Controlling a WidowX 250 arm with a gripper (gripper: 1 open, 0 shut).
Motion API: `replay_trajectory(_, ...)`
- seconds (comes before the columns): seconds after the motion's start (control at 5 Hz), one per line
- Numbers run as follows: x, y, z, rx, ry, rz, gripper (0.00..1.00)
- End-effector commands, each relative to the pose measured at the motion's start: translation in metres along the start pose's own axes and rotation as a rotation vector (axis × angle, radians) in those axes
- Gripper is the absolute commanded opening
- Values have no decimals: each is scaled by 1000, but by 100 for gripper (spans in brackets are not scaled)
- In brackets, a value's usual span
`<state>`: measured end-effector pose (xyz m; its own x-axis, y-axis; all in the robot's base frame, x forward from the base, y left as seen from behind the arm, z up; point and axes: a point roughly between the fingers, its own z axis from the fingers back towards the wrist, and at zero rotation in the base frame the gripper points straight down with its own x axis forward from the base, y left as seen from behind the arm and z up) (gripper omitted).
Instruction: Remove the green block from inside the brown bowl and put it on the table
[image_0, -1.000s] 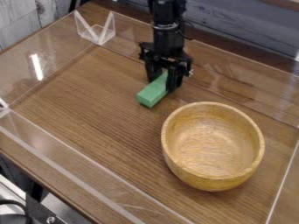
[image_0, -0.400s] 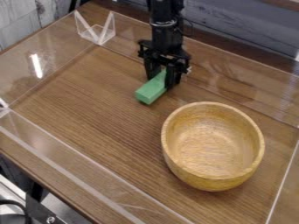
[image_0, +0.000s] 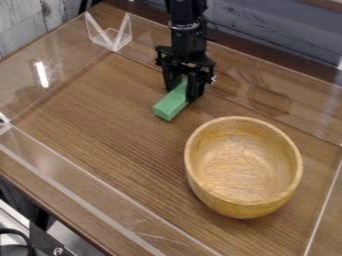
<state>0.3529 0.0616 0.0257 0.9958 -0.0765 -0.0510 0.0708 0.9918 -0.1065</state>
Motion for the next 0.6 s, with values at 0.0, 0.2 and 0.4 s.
replay_trajectory(0.0, 12, 7, 21, 17, -71, -1, 0)
replay_trajectory(0.2, 13, 9, 22, 16, -71, 0, 0)
replay_trajectory(0.4, 14, 11, 22, 14, -72, 0, 0)
